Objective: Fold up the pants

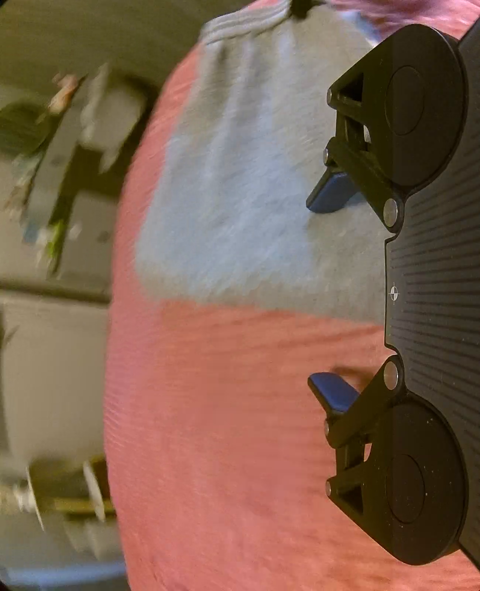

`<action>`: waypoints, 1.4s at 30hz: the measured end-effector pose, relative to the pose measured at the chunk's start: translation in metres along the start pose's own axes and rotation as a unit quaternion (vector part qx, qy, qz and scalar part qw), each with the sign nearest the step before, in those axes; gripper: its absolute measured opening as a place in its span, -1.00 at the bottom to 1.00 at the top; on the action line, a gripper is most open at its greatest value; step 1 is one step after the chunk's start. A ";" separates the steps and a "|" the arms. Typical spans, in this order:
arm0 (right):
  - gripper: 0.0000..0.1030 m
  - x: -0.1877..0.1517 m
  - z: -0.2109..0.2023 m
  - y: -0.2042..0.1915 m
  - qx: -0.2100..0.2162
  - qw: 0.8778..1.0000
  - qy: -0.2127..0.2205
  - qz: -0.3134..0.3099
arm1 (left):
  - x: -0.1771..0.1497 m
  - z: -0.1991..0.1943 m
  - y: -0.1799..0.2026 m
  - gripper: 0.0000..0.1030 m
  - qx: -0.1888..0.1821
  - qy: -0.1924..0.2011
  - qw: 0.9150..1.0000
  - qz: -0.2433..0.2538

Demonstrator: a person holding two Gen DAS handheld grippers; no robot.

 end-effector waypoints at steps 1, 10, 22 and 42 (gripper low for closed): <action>0.68 0.009 -0.013 -0.003 -0.014 1.000 0.021 0.001 | 0.005 -0.012 -0.005 0.85 0.030 0.018 0.999 -0.003; 0.68 -0.064 -0.091 -0.034 -0.038 0.997 0.047 -0.039 | -0.063 -0.087 0.059 0.90 -0.067 -0.036 0.997 0.034; 0.68 -0.126 -0.136 -0.032 -0.082 0.994 -0.016 0.067 | -0.126 -0.089 0.075 0.94 0.015 -0.051 0.997 0.062; 0.68 -0.100 -0.151 -0.044 -0.123 0.992 -0.034 0.017 | -0.101 -0.114 0.068 0.96 -0.007 -0.024 1.000 0.016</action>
Point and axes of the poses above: each gripper's, at about its wrist camera, not at the fingertips, and z roughly the way its jaws point, y to its right, x to its top, the point moved 8 cm from there along z, roughly the way its jaws point, and after that the axes turned 8 degrees about -x, right-handed, at the moved point
